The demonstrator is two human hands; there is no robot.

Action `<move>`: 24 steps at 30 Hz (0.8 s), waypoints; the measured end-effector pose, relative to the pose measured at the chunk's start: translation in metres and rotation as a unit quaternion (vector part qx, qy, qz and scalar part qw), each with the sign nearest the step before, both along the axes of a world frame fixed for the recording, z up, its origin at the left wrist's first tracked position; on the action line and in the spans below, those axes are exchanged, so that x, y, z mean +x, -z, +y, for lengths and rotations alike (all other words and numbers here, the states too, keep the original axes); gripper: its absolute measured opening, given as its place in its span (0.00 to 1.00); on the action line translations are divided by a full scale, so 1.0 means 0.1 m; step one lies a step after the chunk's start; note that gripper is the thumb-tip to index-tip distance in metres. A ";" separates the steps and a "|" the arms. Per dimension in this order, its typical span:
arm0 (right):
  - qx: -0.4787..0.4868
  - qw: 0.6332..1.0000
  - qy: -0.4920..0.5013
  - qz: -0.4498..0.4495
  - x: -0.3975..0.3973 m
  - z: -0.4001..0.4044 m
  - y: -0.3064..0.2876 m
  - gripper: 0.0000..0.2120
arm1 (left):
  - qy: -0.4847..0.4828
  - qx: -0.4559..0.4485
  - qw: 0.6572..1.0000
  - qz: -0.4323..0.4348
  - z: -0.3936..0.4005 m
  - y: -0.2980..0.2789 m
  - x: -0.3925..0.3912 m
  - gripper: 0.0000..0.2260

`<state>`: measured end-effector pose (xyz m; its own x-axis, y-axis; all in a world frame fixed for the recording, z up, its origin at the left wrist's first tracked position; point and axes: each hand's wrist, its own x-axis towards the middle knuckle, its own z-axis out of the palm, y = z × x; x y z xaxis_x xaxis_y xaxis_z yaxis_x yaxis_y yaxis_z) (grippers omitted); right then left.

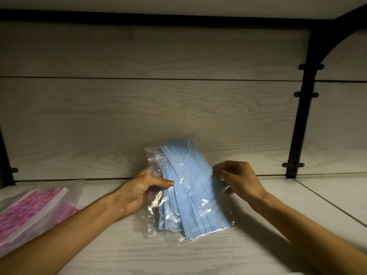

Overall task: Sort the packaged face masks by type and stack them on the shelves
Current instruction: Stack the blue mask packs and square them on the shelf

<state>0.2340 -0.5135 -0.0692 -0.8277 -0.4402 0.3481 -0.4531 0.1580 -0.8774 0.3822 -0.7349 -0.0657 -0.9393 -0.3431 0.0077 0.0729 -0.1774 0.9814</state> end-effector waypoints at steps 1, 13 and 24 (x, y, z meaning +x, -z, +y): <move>-0.002 1.000 0.015 0.009 -0.01 0.01 0.00 0.08 | 0.001 -0.003 1.000 0.002 0.00 0.01 0.00 0.34; -0.223 0.974 0.042 0.016 -0.12 0.16 -0.20 0.12 | -0.002 -0.014 1.000 -0.015 -0.07 0.06 0.01 0.22; 0.244 0.962 -0.125 -0.005 -0.26 0.47 -0.44 0.12 | -0.038 -0.008 0.998 -0.044 -0.08 0.00 -0.02 0.16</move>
